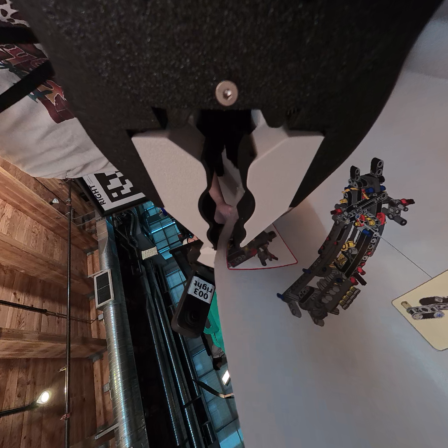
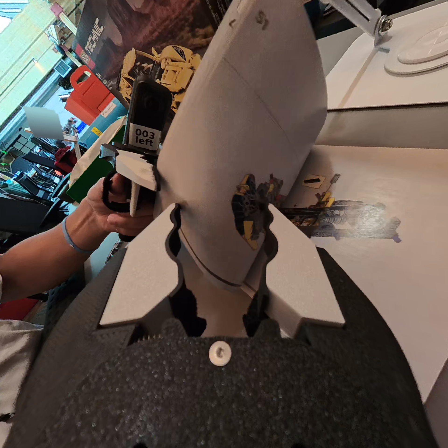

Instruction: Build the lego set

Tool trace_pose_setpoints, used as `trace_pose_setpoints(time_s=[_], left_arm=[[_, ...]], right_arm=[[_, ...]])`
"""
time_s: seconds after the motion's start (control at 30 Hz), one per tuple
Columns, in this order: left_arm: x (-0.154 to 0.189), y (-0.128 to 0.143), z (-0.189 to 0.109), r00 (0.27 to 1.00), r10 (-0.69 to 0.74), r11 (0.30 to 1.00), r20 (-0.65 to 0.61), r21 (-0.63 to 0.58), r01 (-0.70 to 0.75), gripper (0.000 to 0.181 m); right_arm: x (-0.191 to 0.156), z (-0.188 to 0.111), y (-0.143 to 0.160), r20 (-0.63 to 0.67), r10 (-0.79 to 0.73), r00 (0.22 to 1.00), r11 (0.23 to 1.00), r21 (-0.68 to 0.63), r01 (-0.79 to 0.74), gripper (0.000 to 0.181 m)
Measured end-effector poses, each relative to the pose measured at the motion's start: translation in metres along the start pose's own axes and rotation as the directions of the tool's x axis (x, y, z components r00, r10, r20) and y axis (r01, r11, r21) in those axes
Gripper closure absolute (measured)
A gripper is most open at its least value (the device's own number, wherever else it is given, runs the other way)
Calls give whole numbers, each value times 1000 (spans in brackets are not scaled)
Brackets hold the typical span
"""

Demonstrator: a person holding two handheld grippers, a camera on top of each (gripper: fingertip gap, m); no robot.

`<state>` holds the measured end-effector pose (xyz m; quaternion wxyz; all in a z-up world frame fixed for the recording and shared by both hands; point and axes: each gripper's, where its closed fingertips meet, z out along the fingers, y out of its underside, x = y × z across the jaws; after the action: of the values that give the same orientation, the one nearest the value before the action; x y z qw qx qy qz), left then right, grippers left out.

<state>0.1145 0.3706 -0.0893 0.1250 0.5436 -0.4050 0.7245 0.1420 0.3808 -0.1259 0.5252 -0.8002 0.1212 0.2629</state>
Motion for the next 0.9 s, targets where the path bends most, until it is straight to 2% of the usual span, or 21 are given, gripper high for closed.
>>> trace_pose_setpoints(time_s=[0.17, 0.33, 0.47, 0.53, 0.63, 0.7, 0.77, 0.9], left_arm=[[0, 1, -3, 1000, 4, 1000, -3, -4, -4, 179], [-8, 1, -4, 999, -3, 1000, 50, 1, 3, 181], [-19, -1, -19, 990, 4, 1000, 143, 18, -7, 181], [-25, -2, -32, 980, -11, 1000, 199, 28, 6, 181], [-29, 1, -64, 957, -10, 1000, 291, 20, 4, 181], [-29, 6, -97, 930, 9, 1000, 369, 16, -16, 181], [-28, 10, -137, 896, 11, 999, 445, 25, -24, 181], [-17, 19, -214, 826, 7, 999, 563, 37, -34, 181]], right_arm=[[6, -6, -2, -11, 18, 1000, 1000, 18, -18, 122], [12, -12, -4, -44, 12, 999, 1000, 26, -11, 122], [20, -35, -18, -162, -52, 985, 995, 75, 65, 121], [19, -51, -28, -253, -125, 959, 984, 90, 152, 120], [16, -69, -39, -391, -233, 891, 956, 74, 282, 125], [11, -68, -35, -408, -280, 869, 951, 7, 310, 134], [6, -55, -20, -352, -305, 885, 952, -76, 297, 135], [-6, -10, 33, -152, -299, 942, 915, -327, 238, 133]])
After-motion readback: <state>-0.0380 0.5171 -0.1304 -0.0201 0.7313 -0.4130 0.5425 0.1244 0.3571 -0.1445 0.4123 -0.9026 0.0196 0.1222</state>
